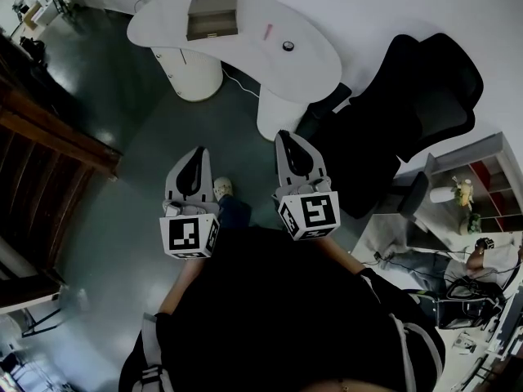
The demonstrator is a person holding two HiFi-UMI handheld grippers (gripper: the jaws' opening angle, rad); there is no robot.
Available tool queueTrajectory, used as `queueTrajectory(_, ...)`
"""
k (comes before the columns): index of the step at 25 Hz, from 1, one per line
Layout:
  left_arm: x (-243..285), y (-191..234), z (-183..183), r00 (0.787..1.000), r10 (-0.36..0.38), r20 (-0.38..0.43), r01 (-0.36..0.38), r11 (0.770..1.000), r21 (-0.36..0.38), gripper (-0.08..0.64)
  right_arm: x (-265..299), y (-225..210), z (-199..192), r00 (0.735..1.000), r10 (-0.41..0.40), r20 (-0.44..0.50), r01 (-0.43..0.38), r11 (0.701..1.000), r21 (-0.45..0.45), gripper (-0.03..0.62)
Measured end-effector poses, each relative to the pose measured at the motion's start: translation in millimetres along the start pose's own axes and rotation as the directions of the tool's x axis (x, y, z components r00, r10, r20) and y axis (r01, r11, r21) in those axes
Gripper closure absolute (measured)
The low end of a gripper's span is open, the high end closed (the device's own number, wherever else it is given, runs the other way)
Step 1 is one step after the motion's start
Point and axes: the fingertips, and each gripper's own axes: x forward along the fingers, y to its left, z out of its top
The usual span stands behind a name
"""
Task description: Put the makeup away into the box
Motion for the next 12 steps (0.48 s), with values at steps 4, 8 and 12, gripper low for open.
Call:
queueTrajectory(4, 30, 22, -6, 1.000, -0.003, -0.004, 0.003, 1.000, -0.006, 0.554, 37, -2, -7, 1.000, 0.018, -0.015, -0.018, 1.000, -0.005, 0.568)
queueTrajectory(8, 68, 51, -9, 1.000, -0.011, -0.014, 0.011, 1.000, -0.003, 0.554, 81, -5, -10, 0.999, 0.031, -0.013, -0.031, 1.000, -0.005, 0.568)
queueTrajectory(12, 112, 80, -14, 0.999, -0.034, -0.037, 0.034, 0.999, -0.007, 0.554, 131, -12, -14, 1.000, 0.016, -0.018, -0.016, 1.000, -0.003, 0.542)
